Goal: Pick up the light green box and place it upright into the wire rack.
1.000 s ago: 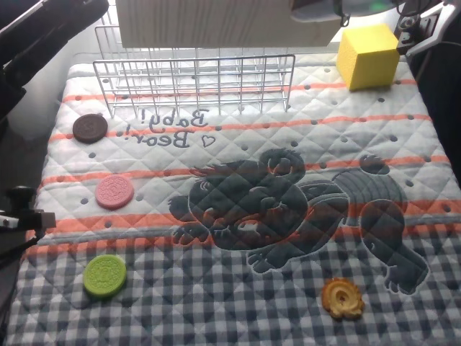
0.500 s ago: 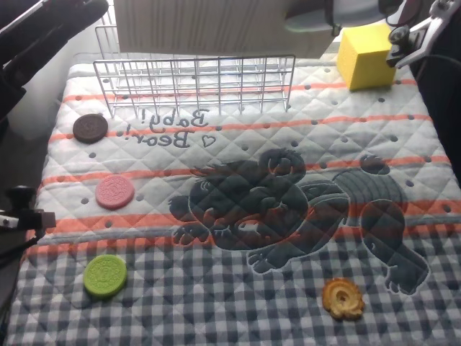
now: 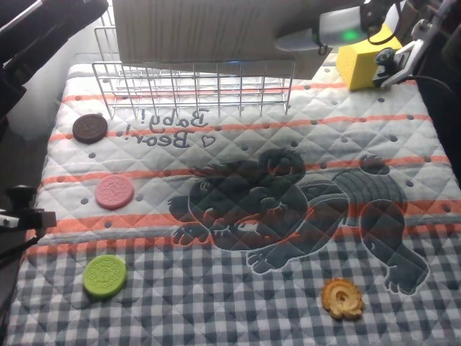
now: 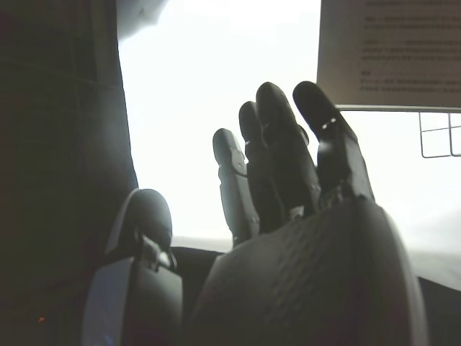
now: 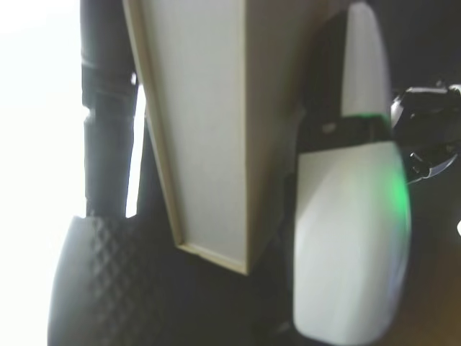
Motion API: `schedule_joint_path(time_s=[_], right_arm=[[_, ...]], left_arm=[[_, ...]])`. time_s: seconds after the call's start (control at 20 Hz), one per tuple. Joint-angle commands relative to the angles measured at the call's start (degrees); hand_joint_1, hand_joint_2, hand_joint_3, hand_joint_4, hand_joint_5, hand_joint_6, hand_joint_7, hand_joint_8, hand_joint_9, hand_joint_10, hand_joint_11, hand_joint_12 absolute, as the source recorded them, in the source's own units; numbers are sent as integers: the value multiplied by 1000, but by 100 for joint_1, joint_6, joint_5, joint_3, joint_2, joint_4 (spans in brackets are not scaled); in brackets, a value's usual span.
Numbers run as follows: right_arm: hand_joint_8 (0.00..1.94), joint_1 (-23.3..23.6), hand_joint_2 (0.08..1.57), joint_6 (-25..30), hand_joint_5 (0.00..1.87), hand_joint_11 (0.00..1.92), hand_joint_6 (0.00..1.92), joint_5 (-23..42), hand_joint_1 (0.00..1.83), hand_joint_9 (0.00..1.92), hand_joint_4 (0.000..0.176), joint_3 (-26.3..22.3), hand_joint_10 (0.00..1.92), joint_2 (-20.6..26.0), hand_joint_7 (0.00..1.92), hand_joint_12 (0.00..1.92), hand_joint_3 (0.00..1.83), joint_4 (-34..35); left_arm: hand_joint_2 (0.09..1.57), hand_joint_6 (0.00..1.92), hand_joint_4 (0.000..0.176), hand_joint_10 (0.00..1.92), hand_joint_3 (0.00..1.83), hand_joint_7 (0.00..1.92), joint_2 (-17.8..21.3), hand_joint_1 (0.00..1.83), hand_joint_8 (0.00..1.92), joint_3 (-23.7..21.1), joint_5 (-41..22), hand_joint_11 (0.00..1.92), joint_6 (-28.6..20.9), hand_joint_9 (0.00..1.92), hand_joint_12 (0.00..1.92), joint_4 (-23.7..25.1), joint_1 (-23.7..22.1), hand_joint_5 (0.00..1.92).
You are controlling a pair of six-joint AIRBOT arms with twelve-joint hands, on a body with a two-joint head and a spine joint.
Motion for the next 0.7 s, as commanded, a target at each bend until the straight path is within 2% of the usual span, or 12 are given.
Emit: schedule_joint_path(time_s=[0.0,0.1,0.15,0.25,0.3,0.35,0.4,0.45,0.5,0.55,0.6,0.65], right_arm=[[609,20,1065,36,937,1420,897,656,1285,1551,0,54,3,-21,1281,349,0,219],[647,18,1070,36,924,1425,910,654,1282,1556,0,92,3,-87,1263,328,2,218],[673,18,1077,36,910,1419,934,654,1280,1553,0,99,1,-100,1248,315,0,218],[683,18,1085,36,889,1355,1004,645,1271,1480,0,143,0,-156,1225,271,1,217],[278,18,1162,36,852,1219,1147,633,1134,1278,0,169,0,-186,1045,194,0,215],[83,18,1085,36,553,929,428,614,900,964,0,211,0,-236,898,89,0,214],[16,18,1029,36,425,771,124,594,781,782,0,243,0,-274,759,27,0,212],[2,18,998,36,229,603,25,588,620,652,0,269,0,-309,574,5,0,210],[0,18,925,36,69,537,4,587,511,526,36,277,0,-321,366,0,0,206],[0,18,882,36,13,459,0,588,459,416,68,277,0,-323,227,0,0,200],[0,18,859,36,2,330,0,588,403,181,105,282,0,-324,79,0,0,195],[0,18,854,36,0,294,0,589,365,81,138,283,0,-331,15,0,0,172]], left_arm=[[1157,4,90,3,0,541,-34,433,3,17,-722,0,-38,529,980,-41,-69,576],[1156,5,95,8,0,552,-34,422,6,20,-724,1,-38,546,989,-34,-81,584],[1159,2,91,9,0,552,-42,430,3,25,-722,0,-38,552,1008,-29,-88,581],[1163,0,95,4,1,545,-80,426,0,55,-690,0,-38,551,1015,-11,-119,571],[1158,1,96,2,0,544,-91,447,0,64,-677,0,-38,540,1004,-2,-132,573],[1158,2,104,2,0,549,-104,430,2,74,-666,0,-38,541,1006,11,-146,575],[1155,2,105,4,0,554,-113,434,3,82,-664,0,-38,546,1015,20,-159,578],[1157,0,99,6,0,553,-124,445,2,88,-663,0,-38,553,1018,28,-171,574],[1156,1,97,7,0,553,-135,450,2,95,-663,0,-38,555,1016,33,-183,576],[1155,1,97,6,0,554,-146,457,1,102,-661,0,-38,557,1002,40,-192,579],[1154,3,96,7,0,563,-158,454,3,110,-651,0,-38,566,1018,46,-201,587],[1158,1,94,6,1,564,-176,434,2,122,-636,0,-38,566,1020,52,-212,583]])
